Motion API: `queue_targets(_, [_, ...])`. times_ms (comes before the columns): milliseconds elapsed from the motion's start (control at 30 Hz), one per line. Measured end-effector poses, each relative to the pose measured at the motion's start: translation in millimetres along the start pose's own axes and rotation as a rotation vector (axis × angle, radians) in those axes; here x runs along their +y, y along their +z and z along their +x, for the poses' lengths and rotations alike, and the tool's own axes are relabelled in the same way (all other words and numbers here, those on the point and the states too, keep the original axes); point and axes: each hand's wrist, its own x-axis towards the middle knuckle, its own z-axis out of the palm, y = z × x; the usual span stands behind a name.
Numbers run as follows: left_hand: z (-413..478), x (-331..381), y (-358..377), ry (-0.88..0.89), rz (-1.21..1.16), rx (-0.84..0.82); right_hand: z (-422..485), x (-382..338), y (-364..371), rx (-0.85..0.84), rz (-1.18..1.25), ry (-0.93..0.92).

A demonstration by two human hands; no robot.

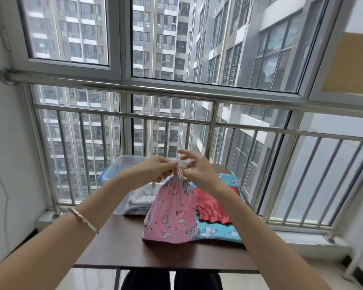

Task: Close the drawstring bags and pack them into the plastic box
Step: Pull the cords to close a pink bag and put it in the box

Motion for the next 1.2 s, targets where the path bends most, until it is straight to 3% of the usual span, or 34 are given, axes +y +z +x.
queue_targets(67, [-0.2,2.6,1.2,-0.005,0.017,-0.017,0.8,1.8,2.2,0.027,-0.178,-0.11])
queue_targets(133, [-1.2,5.0,2.3,0.005,0.043,-0.019,1.3,1.9,2.3,0.002,-0.212,-0.101])
queue_targets(267, [-1.3,5.1,2.1,0.08,0.11,0.111,0.6,-1.8,-5.0,-0.088,0.146,0.099])
queue_targets(367, [-0.9,6.8,4.1,0.161,0.123,0.189,3.4,2.1,-9.7,-0.226,0.313,0.146])
queue_targets(533, [2.4,6.0,6.0,0.229,0.171,0.261,7.5,5.5,-13.5,-0.256,0.334,0.118])
queue_targets(833, [6.0,-1.6,-1.9,0.179,0.173,0.268,15.0,-1.9,-13.1,-0.277,0.185,0.121])
queue_targets(967, [5.9,-4.3,-4.6,0.136,0.111,0.254,16.1,-3.6,-13.7,-0.372,0.333,0.206])
queue_targets(1100, [3.5,-5.3,-4.8,0.091,0.085,0.164,20.3,-2.2,-11.0,-0.175,0.407,0.103])
queue_targets(1200, [1.0,-5.5,-3.9,0.081,0.1,0.141,22.8,-2.2,-15.6,-0.107,0.713,0.16])
